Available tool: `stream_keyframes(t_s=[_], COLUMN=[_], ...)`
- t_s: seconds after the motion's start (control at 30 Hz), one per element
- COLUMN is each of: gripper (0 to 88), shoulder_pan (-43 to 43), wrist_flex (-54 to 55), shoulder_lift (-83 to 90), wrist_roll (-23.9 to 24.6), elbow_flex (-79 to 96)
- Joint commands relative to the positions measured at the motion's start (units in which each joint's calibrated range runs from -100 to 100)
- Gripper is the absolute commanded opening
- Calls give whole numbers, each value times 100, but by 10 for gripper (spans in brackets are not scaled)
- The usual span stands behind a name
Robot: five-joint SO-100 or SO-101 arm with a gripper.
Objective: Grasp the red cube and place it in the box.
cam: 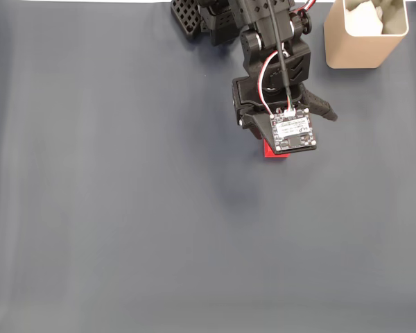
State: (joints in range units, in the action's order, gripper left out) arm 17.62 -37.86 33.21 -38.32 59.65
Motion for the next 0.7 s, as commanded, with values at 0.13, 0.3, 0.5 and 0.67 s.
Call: stream_keyframes(t_s=[0.13,0.3,0.5,0.67], gripper=[505,505,505,505], shoulder_pan=[144,179,172,172], wrist_flex=[72,72,80,121], shoulder_lift=[-11,-11,-63,-98], wrist_roll=[-49,-54,-88,-103], elbow_flex=[-304,-359,-450,-532])
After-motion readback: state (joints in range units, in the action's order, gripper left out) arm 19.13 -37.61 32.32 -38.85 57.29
